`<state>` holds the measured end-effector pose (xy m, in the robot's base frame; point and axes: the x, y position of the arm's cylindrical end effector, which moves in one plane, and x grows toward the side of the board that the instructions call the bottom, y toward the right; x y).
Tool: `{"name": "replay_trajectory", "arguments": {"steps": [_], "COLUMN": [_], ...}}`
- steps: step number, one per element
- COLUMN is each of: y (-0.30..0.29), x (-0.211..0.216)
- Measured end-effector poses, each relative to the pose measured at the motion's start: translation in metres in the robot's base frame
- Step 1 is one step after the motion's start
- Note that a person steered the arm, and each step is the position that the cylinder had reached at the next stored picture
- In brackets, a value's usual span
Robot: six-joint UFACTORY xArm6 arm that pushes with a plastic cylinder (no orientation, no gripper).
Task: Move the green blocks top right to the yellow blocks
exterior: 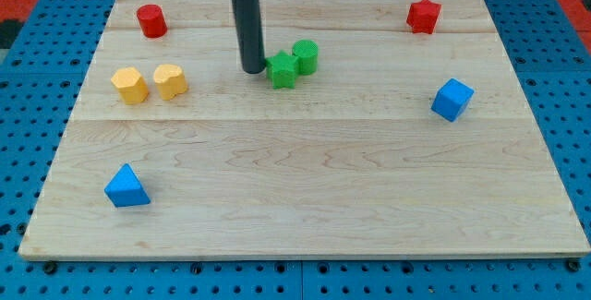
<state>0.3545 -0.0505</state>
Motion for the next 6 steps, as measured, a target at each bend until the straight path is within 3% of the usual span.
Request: {"name": "replay_trajectory", "arguments": {"steps": [2,4,5,6], "y": [0.013,0.051,0.076,0.161], "x": [0.042,-0.018,0.005,-0.039]}}
